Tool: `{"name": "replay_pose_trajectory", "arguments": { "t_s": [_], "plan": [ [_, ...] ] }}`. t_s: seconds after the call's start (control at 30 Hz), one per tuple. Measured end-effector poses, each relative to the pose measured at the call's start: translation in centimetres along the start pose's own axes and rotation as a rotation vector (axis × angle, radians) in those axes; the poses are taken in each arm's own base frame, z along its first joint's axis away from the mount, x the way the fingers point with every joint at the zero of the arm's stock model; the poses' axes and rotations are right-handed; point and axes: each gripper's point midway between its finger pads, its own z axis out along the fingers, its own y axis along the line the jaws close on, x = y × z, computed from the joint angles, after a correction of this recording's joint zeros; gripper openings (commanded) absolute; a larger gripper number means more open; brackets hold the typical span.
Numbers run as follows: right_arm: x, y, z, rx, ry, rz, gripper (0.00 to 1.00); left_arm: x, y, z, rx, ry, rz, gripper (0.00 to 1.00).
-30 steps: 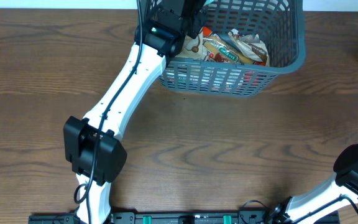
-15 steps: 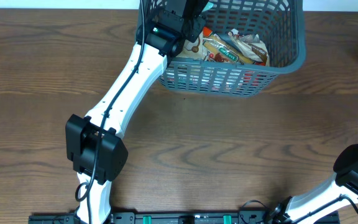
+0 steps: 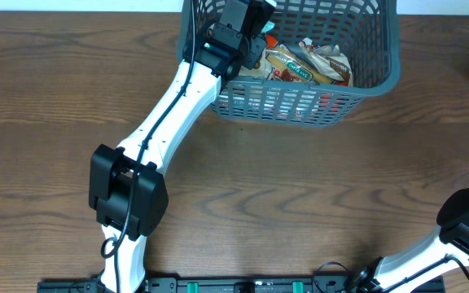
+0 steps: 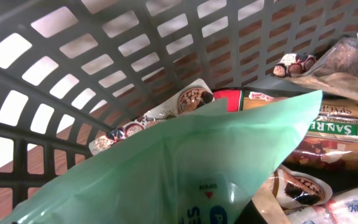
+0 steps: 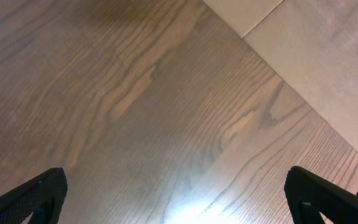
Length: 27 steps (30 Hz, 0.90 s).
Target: Pack container
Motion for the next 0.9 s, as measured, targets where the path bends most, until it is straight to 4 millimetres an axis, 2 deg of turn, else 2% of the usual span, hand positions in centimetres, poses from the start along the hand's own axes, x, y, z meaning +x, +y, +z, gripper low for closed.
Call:
{"name": "replay_pose_trajectory", "arguments": {
  "t_s": [0.03, 0.13, 0.2, 0.3, 0.37, 0.5, 0.7, 0.9],
  "plan": [
    [0.0, 0.0, 0.0, 0.000, -0.001, 0.001, 0.99, 0.1, 0.0, 0.0, 0.000, 0.002, 0.000, 0.12],
    [0.0, 0.0, 0.0, 0.000, -0.001, 0.000, 0.99, 0.2, 0.0, 0.0, 0.001, 0.007, -0.001, 0.56],
    [0.0, 0.0, 0.0, 0.000, -0.001, 0.000, 0.99, 0.2, 0.0, 0.0, 0.000, 0.005, -0.006, 0.59],
    [0.0, 0.0, 0.0, 0.000, 0.000, 0.000, 0.99, 0.1, 0.0, 0.0, 0.001, 0.004, -0.001, 0.77],
    [0.0, 0.0, 0.0, 0.000, 0.000, 0.000, 0.99, 0.1, 0.0, 0.0, 0.000, 0.001, -0.002, 0.84],
    [0.0, 0.0, 0.0, 0.000, 0.000, 0.000, 0.99, 0.0, 0.0, 0.0, -0.001, -0.002, 0.001, 0.90],
    [0.0, 0.0, 0.0, 0.000, 0.000, 0.000, 0.99, 0.0, 0.2, -0.1, -0.007, 0.002, 0.009, 0.90],
    [0.0, 0.0, 0.0, 0.000, 0.000, 0.000, 0.99, -2.0, 1.1, -1.4, -0.037, -0.034, 0.014, 0.90]
  ]
}}
